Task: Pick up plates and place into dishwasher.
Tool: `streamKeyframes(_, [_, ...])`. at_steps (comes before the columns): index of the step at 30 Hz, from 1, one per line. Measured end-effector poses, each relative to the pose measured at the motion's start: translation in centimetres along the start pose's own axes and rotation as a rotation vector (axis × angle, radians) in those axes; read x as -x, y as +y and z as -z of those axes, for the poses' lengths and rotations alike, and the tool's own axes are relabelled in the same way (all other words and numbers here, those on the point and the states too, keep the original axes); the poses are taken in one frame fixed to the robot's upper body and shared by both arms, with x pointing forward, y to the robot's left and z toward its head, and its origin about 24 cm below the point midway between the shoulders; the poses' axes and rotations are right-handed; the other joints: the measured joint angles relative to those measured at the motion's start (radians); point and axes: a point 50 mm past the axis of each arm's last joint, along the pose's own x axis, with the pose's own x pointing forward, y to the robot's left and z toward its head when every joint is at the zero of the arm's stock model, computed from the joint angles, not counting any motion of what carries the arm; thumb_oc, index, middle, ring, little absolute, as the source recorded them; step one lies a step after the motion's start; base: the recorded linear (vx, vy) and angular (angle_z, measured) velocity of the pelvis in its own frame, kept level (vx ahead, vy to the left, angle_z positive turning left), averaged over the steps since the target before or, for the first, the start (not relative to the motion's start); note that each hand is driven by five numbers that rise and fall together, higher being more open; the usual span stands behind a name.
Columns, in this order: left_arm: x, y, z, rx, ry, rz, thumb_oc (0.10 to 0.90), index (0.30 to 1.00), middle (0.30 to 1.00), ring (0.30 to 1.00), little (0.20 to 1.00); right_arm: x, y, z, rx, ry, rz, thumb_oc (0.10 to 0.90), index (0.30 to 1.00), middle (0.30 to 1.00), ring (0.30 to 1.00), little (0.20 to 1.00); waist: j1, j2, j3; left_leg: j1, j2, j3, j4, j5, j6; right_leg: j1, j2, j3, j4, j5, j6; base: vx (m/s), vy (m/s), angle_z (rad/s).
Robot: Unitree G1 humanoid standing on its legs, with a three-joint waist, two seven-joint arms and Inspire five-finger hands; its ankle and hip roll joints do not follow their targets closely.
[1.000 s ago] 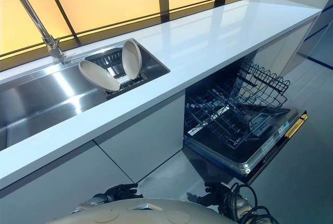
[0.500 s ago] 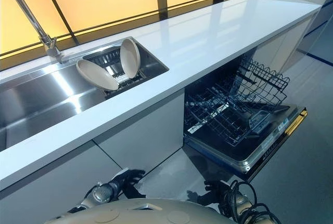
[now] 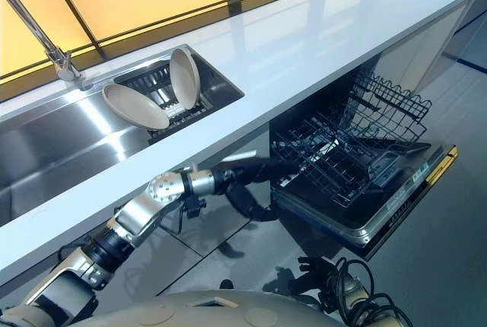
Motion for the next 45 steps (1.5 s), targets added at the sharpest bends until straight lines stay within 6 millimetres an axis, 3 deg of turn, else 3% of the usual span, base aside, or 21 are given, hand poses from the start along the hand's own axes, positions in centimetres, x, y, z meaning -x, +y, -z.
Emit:
streamKeyframes(5, [-1.2, -1.5, -5.4, 0.289, -0.386, 0.053, 0.8, 0.9, 0.9, 0.9, 0.9, 0.1, 0.1, 0.4, -0.011, 0.001, 0.024, 0.8, 0.9, 0.9, 0.9, 0.9, -0.007, -0.004, 0.002, 0.012, 0.002, 0.004, 0.0, -0.006, -0.001, 0.007, 0.001, 0.007, -0.001, -0.004, 0.005, 0.03, -0.028, -0.05])
streamKeyframes(9, [0.6, 0.6, -7.5, 0.302, -0.545, -0.153, 0.8, 0.9, 0.9, 0.9, 0.9, 0.2, 0.1, 0.6, -0.013, -0.002, 0.041, 0.8, 0.9, 0.9, 0.9, 0.9, -0.01, -0.003, 0.002, 0.012, 0.011, 0.007, 0.0, -0.011, -0.002, 0.007, 0.002, 0.007, -0.005, -0.003, 0.005, 0.03, 0.004, -0.01])
streamKeyframes(13, [6.6, 4.8, -8.7, 0.076, -0.606, -0.65, 0.8, 0.9, 0.9, 0.9, 0.9, 0.3, 0.0, 1.2, -0.028, 0.002, 0.058, 0.8, 0.9, 0.9, 0.9, 0.9, 0.005, 0.005, -0.003, 0.012, 0.011, 0.004, 0.0, -0.009, 0.0, 0.01, 0.003, 0.005, -0.005, -0.003, 0.004, 0.05, 0.023, 0.01])
streamKeyframes(16, [11.2, 6.6, -8.8, -0.124, -0.546, -0.97, 0.8, 0.9, 0.9, 0.9, 0.9, 0.4, 0.2, 1.6, -0.049, 0.003, 0.058, 0.8, 0.9, 0.9, 0.9, 0.9, 0.026, -0.001, -0.003, 0.012, 0.005, -0.007, 0.0, -0.006, 0.0, 0.012, 0.0, -0.001, -0.005, 0.0, -0.001, 0.06, 0.042, 0.08])
streamKeyframes(20, [16.3, 8.8, -8.7, -0.444, -0.273, -1.273, 0.8, 0.9, 0.9, 0.9, 0.9, 0.4, 0.3, 1.9, -0.049, 0.013, 0.055, 0.8, 0.9, 0.9, 0.9, 0.9, 0.055, -0.003, -0.003, 0.011, -0.003, -0.013, 0.001, -0.005, 0.003, 0.016, -0.005, -0.013, -0.006, -0.001, 0.001, 0.04, 0.054, 0.07])
streamKeyframes(23, [21.1, 10.6, -8.7, -0.667, -0.025, -1.486, 0.8, 0.9, 0.9, 0.9, 0.9, 0.4, 0.3, 2.0, -0.052, 0.021, 0.05, 0.8, 0.9, 0.9, 0.9, 0.9, 0.064, -0.002, -0.004, 0.011, -0.004, -0.016, -0.001, -0.005, 0.004, 0.022, -0.008, -0.019, -0.006, -0.002, 0.001, 0.02, 0.051, 0.04])
streamKeyframes(27, [26.2, 11.4, -10.0, -0.915, 0.202, -1.665, 0.8, 0.9, 0.9, 0.9, 0.9, 0.5, 0.4, 2.3, -0.061, 0.031, 0.046, 0.8, 0.9, 0.9, 0.9, 0.9, 0.071, -0.004, -0.006, 0.011, -0.004, -0.02, -0.001, -0.01, 0.0, 0.027, -0.01, -0.024, -0.005, -0.002, 0.001, 0.02, 0.051, 0.07])
streamKeyframes(31, [28.6, 10.4, -11.7, -1.077, 0.284, -1.703, 0.8, 0.9, 0.9, 0.9, 0.9, 0.5, 0.7, 2.7, -0.071, 0.04, 0.042, 0.8, 0.9, 0.9, 0.9, 0.9, 0.085, -0.007, -0.011, 0.009, -0.007, -0.027, -0.001, -0.011, 0.004, 0.029, -0.014, -0.03, -0.003, -0.003, 0.002, 0.01, 0.04, 0.08])
streamKeyframes(35, [29.1, 10.1, -12.9, -1.276, 0.414, -1.643, 0.8, 0.9, 0.9, 0.9, 0.9, 0.6, 0.8, 3.0, -0.072, 0.046, 0.025, 0.8, 0.9, 0.9, 0.9, 0.9, 0.098, -0.01, -0.019, 0.004, -0.012, -0.039, -0.001, -0.006, 0.007, 0.03, -0.016, -0.047, -0.001, -0.004, 0.004, 0.02, 0.049, 0.12])
streamKeyframes(40, [29.6, 10.4, -13.8, -1.511, 0.701, -1.452, 0.8, 0.9, 0.9, 0.9, 0.9, 0.6, 0.7, 2.7, -0.071, 0.038, 0.022, 0.8, 0.9, 0.9, 0.9, 0.9, 0.096, -0.01, -0.023, -0.01, -0.021, -0.042, -0.001, -0.001, 0.012, 0.027, -0.019, -0.051, 0.0, -0.005, 0.005, 0.01, 0.05, 0.04])
streamKeyframes(45, [28.6, 11.1, -12.1, -1.569, 0.926, -1.175, 0.8, 0.9, 0.9, 0.9, 0.9, 0.7, 0.3, 2.7, -0.066, 0.041, 0.015, 0.8, 0.9, 0.9, 0.9, 0.9, 0.086, 0.001, -0.031, -0.011, -0.024, -0.042, -0.001, 0.001, 0.015, 0.025, -0.026, -0.056, 0.0, -0.005, 0.007, 0.0, 0.025, 0.03])
